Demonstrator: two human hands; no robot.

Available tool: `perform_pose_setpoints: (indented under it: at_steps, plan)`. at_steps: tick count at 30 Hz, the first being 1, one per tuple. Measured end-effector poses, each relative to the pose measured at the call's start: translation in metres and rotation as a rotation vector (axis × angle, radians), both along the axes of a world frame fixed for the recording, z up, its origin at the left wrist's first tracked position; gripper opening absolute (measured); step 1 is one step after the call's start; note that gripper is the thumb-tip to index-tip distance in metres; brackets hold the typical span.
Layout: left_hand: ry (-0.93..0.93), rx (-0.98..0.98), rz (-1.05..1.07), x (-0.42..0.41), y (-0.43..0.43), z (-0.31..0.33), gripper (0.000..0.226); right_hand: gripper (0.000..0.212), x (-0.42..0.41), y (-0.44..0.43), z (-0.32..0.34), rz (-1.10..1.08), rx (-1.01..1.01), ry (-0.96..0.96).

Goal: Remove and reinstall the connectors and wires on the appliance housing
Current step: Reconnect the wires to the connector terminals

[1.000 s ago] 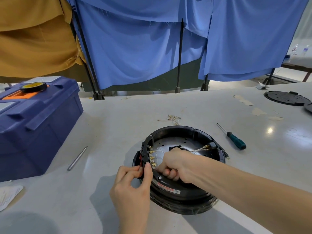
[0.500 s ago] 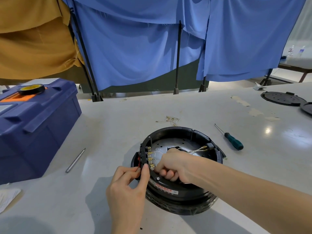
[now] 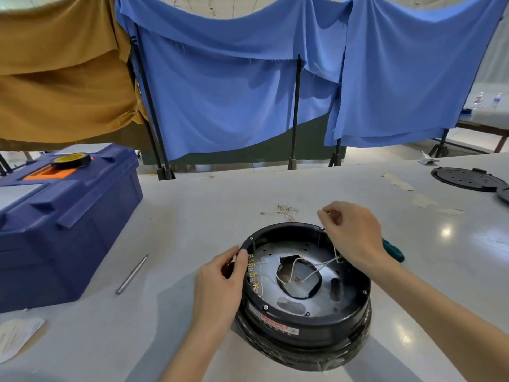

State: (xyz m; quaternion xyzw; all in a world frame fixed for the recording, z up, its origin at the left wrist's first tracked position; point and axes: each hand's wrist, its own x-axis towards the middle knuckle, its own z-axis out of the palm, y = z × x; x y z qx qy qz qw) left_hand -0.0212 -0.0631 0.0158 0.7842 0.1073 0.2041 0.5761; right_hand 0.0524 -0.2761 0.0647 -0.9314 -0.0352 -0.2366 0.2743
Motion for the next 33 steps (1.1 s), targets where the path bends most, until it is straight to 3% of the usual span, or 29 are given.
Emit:
perform_pose_setpoints:
  at_steps: [6,13,18,23,25,27,29,33]
  plan:
    - [-0.001,0.01,0.004,0.015,-0.001,-0.006,0.037,0.028,0.014,-0.013,-0.017,0.252,0.318,0.354]
    - [-0.017,0.073,0.077,0.021,0.012,-0.011,0.024,0.031,0.019,0.002,-0.028,0.266,0.375,0.388]
    - [0.006,0.069,0.132,0.027,0.03,-0.004,0.019,0.047,0.021,0.019,-0.032,0.344,0.353,0.4]
    - [0.022,0.065,0.18,0.031,0.039,-0.003,0.016,0.054,0.017,0.016,-0.025,0.462,0.849,0.46]
    - [0.009,0.06,0.177,0.03,0.038,-0.004,0.016,0.041,0.016,0.009,-0.027,0.491,0.936,0.486]
    - [0.004,0.062,0.183,0.03,0.037,-0.003,0.017,0.025,0.013,0.01,-0.03,0.488,0.873,0.515]
    - [0.005,0.061,0.194,0.031,0.035,-0.003,0.018,0.025,0.014,0.016,-0.029,0.476,0.597,0.462]
    - [0.008,0.071,0.191,0.03,0.034,-0.002,0.017,0.072,0.022,0.031,-0.027,0.47,-0.002,0.378]
